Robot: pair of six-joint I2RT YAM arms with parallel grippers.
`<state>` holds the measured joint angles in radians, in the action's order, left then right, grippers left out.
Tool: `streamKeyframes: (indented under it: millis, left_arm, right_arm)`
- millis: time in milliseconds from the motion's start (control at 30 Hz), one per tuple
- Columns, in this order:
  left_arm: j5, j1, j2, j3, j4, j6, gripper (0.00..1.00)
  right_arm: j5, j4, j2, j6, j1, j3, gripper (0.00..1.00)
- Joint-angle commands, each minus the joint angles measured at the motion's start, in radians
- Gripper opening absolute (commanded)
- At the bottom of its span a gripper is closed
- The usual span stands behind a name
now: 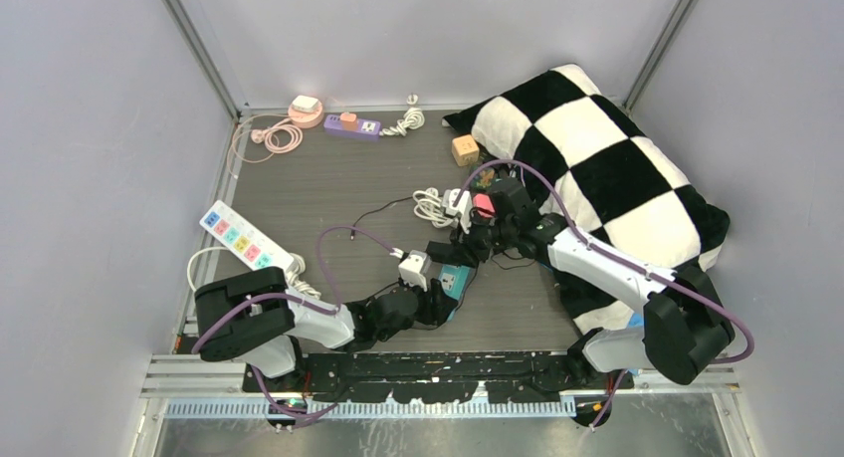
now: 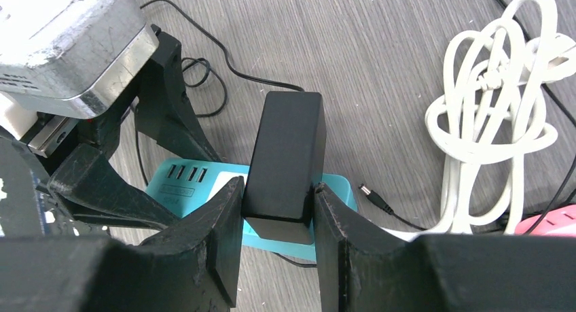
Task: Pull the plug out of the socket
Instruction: Remove the plug from the socket.
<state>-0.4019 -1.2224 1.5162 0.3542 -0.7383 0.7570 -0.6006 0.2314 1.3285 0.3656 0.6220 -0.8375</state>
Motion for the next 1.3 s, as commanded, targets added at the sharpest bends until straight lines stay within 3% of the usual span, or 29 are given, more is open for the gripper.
streamKeyframes:
  millis: [0,200,500,700,1100,1267]
  left_arm:
    - [-0.115,0.050,0.052,-0.009,0.048,-0.001,0.00]
    - [-0.106,0.056,0.063,-0.008,0.044,0.001,0.00]
    - [-0.095,0.058,0.046,-0.031,0.026,0.005,0.00]
    - [-0.088,0.058,0.048,-0.032,0.022,0.007,0.00]
    - [-0.094,0.060,0.079,-0.010,0.022,0.005,0.00]
    - [-0.088,0.062,0.092,-0.002,0.022,0.005,0.00]
  right_arm:
    - [-0.267,0.112,-0.013,-0.042,0.111,-0.018,0.01]
    - [-0.242,0.148,-0.032,-0.025,0.085,-0.044,0.01]
    - [-0.289,0.094,-0.083,-0.108,-0.046,-0.031,0.01]
    - [-0.308,0.059,-0.094,-0.137,-0.060,-0.008,0.01]
    - [-0.275,0.121,-0.040,-0.029,0.097,-0.012,0.01]
    - [-0.262,0.146,-0.043,-0.006,0.109,-0.027,0.01]
